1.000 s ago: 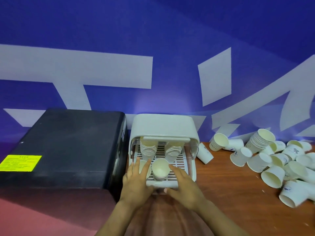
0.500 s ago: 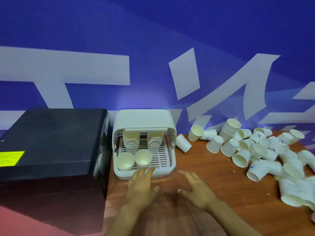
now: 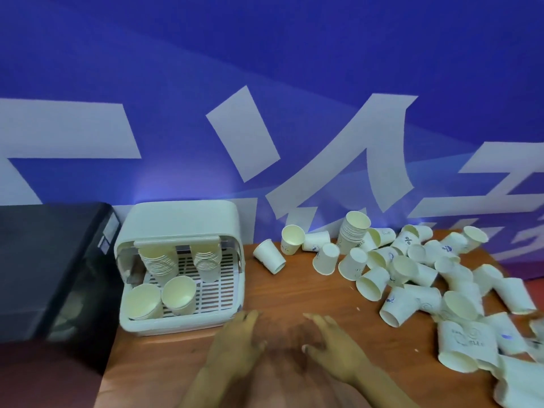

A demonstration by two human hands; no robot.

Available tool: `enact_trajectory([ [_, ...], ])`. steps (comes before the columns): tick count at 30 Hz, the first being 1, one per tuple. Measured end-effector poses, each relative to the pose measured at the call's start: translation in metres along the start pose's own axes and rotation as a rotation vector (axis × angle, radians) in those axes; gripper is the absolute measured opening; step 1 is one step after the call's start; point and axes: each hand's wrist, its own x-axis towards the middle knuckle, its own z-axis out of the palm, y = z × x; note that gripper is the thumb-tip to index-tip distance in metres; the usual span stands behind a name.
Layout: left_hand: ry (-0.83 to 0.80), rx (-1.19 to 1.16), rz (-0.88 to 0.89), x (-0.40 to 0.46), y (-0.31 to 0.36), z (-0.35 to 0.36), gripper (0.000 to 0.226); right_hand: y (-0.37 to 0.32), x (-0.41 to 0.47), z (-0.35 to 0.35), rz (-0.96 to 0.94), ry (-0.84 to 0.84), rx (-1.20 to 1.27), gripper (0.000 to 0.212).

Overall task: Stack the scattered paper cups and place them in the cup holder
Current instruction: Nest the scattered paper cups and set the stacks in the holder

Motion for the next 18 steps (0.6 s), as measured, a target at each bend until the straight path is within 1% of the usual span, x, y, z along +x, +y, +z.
enact_trajectory([
  [5, 0.03, -0.06, -0.009, 0.047, 0.048, 0.006, 0.06, 0.051, 0.028, -0.056, -0.012, 0.01, -0.016, 0.065],
  [9, 0.083, -0.114, -0.047, 0.082, 0.069, 0.008, 0.062, 0.08, 0.059, -0.093, -0.043, 0.017, -0.069, 0.066],
  [11, 0.144, -0.129, -0.078, 0.095, 0.074, 0.011, 0.062, 0.087, 0.077, -0.107, -0.059, 0.006, -0.076, 0.067],
  [15, 0.289, -0.13, -0.15, 0.121, 0.083, 0.011, 0.056, 0.093, 0.115, -0.124, -0.114, 0.005, -0.098, 0.069],
  [17, 0.316, -0.109, -0.214, 0.14, 0.084, 0.008, 0.059, 0.092, 0.135, -0.127, -0.145, 0.025, -0.13, 0.069],
  [18, 0.304, -0.087, -0.254, 0.149, 0.084, 0.008, 0.062, 0.091, 0.145, -0.128, -0.163, 0.035, -0.16, 0.069],
])
